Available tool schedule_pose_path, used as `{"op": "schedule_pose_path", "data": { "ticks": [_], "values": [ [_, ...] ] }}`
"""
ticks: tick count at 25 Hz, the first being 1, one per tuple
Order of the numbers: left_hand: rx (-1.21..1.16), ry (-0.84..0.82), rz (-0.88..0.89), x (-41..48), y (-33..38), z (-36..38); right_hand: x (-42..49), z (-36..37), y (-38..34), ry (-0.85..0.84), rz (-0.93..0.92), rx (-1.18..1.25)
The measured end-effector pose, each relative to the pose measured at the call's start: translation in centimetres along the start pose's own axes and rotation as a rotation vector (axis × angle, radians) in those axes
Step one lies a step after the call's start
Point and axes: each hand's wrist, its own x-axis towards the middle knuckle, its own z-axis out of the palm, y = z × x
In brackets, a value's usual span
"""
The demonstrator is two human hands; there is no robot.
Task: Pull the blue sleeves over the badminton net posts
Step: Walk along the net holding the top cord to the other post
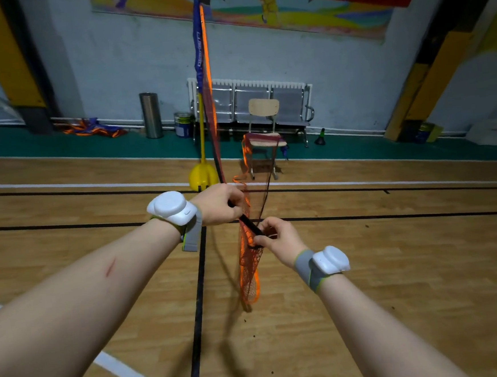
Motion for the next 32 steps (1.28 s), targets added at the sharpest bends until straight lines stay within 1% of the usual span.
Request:
{"op": "schedule_pose_path", "data": {
  "ticks": [2,5,7,10,15,18,23,29,32],
  "values": [
    [-0.038,0.032,-0.044,-0.3,0.0,-0.4,0.5,0.3,0.4,-0.025,0.002,-0.008],
    [-0.062,0.078,-0.098,-1.0,-0.2,-1.3,0.6,0.4,1.6,-0.061,0.051,0.018],
    [-0.067,0.084,-0.113,-1.4,-0.4,-1.5,0.3,0.2,2.3,-0.082,0.061,0.02],
    [-0.043,0.054,-0.132,-1.7,-0.4,-1.3,-0.3,-0.7,2.2,-0.081,0.038,0.042],
    [-0.026,0.074,-0.14,-1.0,-0.1,-0.3,-3.0,-4.3,0.4,-0.049,-0.004,0.135],
    [0.004,0.068,-0.116,0.1,1.1,1.1,-4.9,-6.7,-1.1,-0.051,0.0,0.172],
    [0.029,0.056,-0.04,1.7,5.6,3.8,-7.3,-9.7,-1.9,-0.026,0.004,0.176],
    [0.091,-0.012,0.039,1.1,9.5,6.2,-8.7,-11.5,0.4,-0.017,-0.012,0.11],
    [0.083,-0.04,0.048,0.1,11.4,7.7,-9.1,-11.5,2.1,-0.021,-0.001,0.14]
  ]
}}
